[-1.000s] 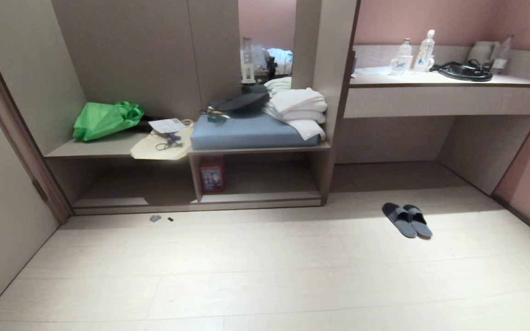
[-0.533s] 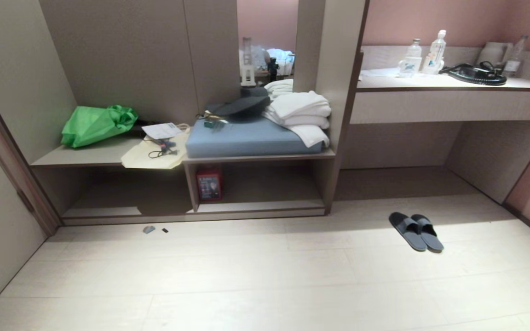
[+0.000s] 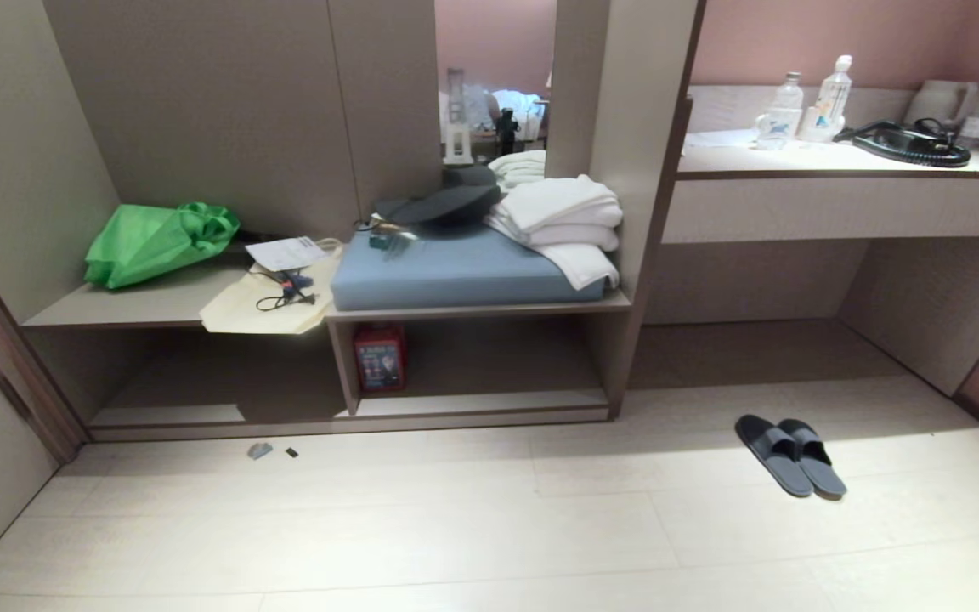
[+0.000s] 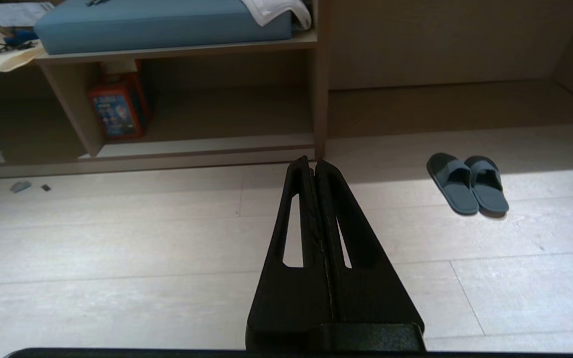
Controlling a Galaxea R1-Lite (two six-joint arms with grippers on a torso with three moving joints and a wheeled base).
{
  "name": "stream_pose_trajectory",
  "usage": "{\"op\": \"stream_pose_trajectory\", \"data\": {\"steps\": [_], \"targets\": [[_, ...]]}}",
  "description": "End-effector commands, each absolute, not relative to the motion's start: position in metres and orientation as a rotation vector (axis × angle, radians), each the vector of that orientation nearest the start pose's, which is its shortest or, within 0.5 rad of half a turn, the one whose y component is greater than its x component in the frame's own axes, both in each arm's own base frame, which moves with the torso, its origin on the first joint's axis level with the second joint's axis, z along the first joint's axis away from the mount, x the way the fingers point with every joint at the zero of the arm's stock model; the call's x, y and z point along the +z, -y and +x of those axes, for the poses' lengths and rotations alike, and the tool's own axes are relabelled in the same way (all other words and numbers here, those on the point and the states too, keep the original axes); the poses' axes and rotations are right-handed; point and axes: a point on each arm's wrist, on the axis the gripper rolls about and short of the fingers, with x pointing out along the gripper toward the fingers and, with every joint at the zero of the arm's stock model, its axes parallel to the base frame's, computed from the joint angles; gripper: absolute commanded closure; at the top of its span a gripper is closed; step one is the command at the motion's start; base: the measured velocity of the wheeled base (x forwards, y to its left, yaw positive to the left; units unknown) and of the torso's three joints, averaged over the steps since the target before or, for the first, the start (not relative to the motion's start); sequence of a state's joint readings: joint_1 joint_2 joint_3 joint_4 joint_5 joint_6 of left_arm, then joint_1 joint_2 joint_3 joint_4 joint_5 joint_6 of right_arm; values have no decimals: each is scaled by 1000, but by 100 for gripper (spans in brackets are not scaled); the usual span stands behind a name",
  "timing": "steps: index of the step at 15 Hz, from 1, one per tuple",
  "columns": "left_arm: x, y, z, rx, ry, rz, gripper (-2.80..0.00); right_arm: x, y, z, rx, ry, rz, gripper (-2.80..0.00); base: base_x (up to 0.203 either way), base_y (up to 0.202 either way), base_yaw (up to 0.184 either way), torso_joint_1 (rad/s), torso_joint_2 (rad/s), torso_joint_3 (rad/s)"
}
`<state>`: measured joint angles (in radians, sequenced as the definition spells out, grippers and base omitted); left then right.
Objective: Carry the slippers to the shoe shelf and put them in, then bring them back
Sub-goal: Pick up the slippers on the floor
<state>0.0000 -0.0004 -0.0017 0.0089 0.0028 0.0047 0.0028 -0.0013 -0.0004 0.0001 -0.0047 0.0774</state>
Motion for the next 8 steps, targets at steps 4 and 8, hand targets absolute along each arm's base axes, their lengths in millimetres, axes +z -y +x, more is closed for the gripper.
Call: {"op": "stream_pose_trajectory", "data": {"steps": [4,8], "targets": [[75,0,-23,3,-8,5,0,76,0,-23,-1,3,78,0,196,0,-1,2,5,2],[75,0,-23,3,-8,5,0,75,0,-23,-1,2,78,0,196,0,-2,2,2,1]]}}
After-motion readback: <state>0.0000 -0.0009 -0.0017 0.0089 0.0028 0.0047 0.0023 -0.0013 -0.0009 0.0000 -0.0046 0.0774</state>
